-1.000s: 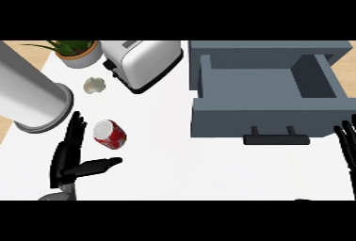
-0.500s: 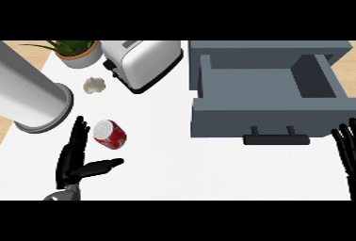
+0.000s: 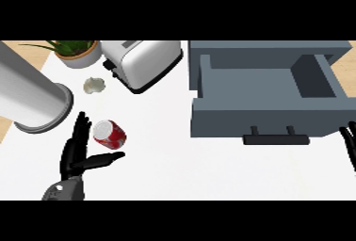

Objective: Pick up the can, place it into the drawer and close the drawer

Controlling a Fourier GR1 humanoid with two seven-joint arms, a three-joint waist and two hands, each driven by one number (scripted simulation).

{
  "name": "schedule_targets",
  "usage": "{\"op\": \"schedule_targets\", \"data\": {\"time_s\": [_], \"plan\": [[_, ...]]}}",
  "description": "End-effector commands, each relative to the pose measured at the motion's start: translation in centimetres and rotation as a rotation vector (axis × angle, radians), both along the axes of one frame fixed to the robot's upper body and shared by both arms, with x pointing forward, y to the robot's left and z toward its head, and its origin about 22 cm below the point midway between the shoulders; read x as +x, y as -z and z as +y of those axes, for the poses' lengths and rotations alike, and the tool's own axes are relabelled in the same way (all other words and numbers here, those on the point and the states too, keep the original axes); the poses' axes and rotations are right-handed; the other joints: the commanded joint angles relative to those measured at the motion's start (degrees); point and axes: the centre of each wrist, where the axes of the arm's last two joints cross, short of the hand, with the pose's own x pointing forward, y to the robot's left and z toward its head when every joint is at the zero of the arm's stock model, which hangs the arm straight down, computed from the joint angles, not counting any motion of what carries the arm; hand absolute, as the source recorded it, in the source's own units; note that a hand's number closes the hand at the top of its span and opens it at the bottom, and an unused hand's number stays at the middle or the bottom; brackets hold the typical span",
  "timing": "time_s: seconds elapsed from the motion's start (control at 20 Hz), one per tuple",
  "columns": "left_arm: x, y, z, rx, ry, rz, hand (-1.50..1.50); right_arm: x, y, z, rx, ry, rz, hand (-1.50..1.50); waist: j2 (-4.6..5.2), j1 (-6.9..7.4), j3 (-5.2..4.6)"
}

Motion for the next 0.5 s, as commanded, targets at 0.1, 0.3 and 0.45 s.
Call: {"op": "schedule_targets", "data": {"time_s": [0.1,0.3,0.45], "plan": [[0.7,0.4,-0.6,0.005,0.009,0.020,-1.50,-0.2,0.3,0.3,-0.011,-0.011,0.002,-1.50,-0.02,0.01,0.01],[2.8,-0.9,-1.0,-0.035,0.003,0.021,-1.50,0.8,0.6,1.2,0.015,0.004,0.009,-1.50,-0.01,0.02,0.01],[0.7,0.0,0.6,-0.017,0.021,0.020,-1.50,-1.2,0.4,-0.2,-0.003,0.007,-0.002,-1.50,-0.05,0.03,0.02]]}}
